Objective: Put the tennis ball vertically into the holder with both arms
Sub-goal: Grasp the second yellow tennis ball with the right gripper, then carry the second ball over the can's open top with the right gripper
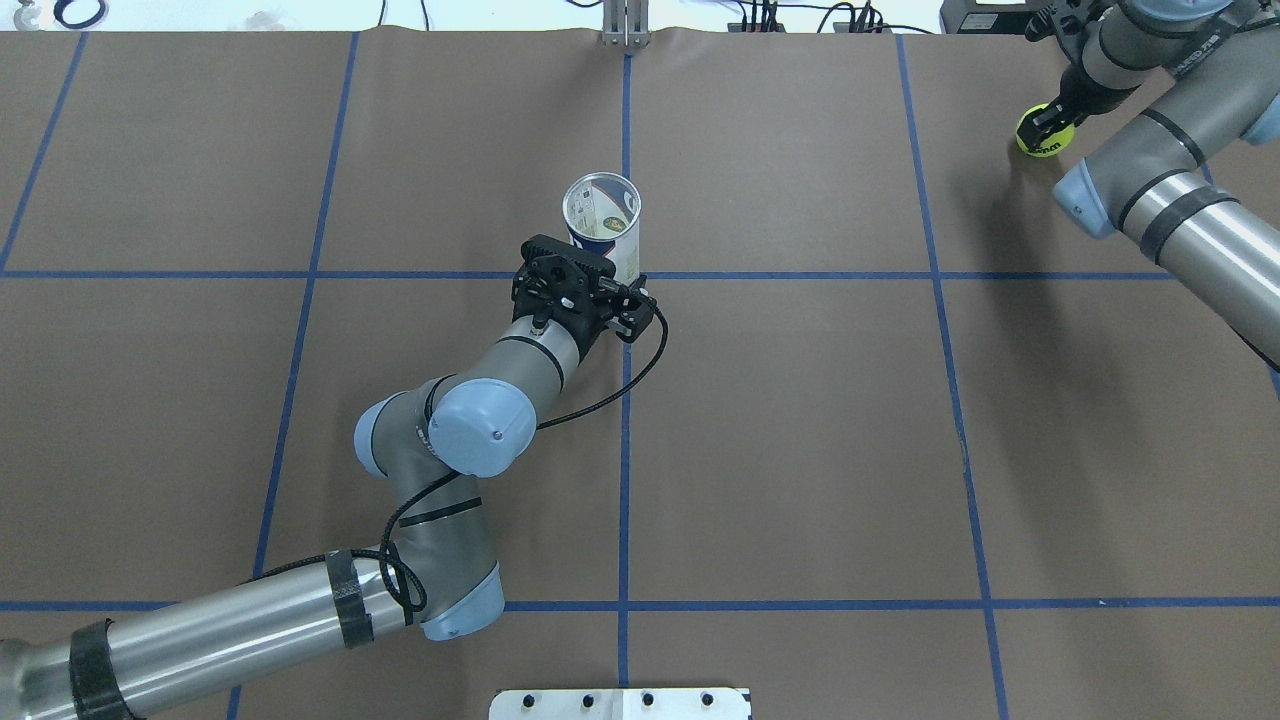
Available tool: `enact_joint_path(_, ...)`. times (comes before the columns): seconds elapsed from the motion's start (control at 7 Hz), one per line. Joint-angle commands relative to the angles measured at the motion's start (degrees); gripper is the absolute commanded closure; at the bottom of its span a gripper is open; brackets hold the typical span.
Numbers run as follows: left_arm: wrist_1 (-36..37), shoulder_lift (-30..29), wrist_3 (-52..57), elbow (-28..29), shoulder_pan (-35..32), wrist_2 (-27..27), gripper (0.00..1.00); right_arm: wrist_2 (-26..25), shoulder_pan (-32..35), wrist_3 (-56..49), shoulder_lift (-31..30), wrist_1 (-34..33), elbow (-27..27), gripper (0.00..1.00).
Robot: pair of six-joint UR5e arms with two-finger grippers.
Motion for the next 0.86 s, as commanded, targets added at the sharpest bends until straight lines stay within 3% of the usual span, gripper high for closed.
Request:
enact_joint_path(0.0, 0.00, 0.03, 0.00, -0.04, 0.00, 0.00, 0.02, 4.84, 2.31, 0.79, 3.20, -0.50, -0.06, 1.00)
enact_joint_path(0.14, 0.00, 0.11, 0.00, -0.04, 0.00, 0.00, 0.02, 9.67, 3.02, 4.71, 4.61, -1.81, 2.12, 1.00)
enact_joint_path(0.43, 0.00, 0.12, 0.00, -0.04, 0.18, 0.00, 0.02, 16.09, 1.54, 20.68, 7.24, -10.82, 12.82, 1.00)
enact_joint_path(0.71, 0.00, -0.15, 0.00, -0.04, 0.35, 0.00, 0.02, 17.98, -4.85, 40.60, 11.29, -13.86, 20.91, 1.00)
